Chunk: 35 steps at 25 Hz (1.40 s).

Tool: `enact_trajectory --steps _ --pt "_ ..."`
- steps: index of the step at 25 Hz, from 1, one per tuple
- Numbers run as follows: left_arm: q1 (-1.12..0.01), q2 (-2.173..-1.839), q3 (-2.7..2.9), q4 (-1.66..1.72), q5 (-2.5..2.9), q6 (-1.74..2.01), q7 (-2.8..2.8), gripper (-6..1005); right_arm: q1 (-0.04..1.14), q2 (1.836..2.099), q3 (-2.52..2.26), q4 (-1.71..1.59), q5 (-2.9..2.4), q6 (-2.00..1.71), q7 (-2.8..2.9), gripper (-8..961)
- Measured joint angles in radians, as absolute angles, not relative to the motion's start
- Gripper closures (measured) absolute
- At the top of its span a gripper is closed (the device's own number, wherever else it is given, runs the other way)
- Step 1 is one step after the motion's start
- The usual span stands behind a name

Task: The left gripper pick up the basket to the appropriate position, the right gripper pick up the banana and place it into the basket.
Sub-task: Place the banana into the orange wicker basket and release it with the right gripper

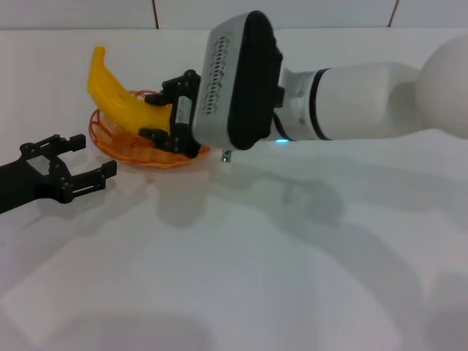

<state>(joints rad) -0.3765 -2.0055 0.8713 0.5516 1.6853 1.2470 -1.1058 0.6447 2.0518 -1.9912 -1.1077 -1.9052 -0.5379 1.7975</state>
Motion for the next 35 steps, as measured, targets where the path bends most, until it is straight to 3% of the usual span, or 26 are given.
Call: enact_trajectory --steps 16,35 --pt "-0.382 -2.017 0.871 0.547 1.689 1.247 -1.101 193 0.736 2.06 -2.136 -0.972 -1.848 -0.35 1.801 458" --pt "-0.356 -2.025 0.871 0.546 1.683 1.261 -1.103 193 0.75 2.058 -2.163 -0.945 -1.848 -0.295 1.799 445"
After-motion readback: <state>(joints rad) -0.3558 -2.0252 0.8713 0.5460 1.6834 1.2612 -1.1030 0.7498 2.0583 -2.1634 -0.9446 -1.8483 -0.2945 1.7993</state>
